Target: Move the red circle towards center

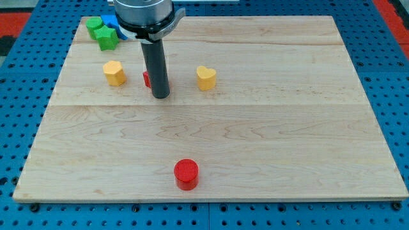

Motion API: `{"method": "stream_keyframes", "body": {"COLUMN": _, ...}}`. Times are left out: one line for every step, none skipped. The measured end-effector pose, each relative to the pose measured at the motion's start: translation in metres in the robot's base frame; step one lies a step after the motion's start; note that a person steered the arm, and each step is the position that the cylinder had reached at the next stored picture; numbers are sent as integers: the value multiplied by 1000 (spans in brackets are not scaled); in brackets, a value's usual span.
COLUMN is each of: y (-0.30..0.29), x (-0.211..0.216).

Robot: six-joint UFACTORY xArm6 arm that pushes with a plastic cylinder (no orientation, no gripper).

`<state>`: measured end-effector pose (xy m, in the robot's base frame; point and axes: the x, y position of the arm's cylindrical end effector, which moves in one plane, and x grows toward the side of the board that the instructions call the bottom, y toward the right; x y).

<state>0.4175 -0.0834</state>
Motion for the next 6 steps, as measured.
{"method": "stream_keyframes", "body": {"y": 4, "x": 0}}
{"method": "stream_keyframes", "body": {"y": 28, "x": 62}}
{"method": "stream_keyframes", "body": {"y": 12, "x": 131}}
{"method": "stream_keyframes", "body": {"y": -9, "x": 163}}
{"method": "stream_keyframes", "body": {"y": 1, "x": 200}}
{"method": "stream_keyframes", "body": {"y": 53, "x": 188}}
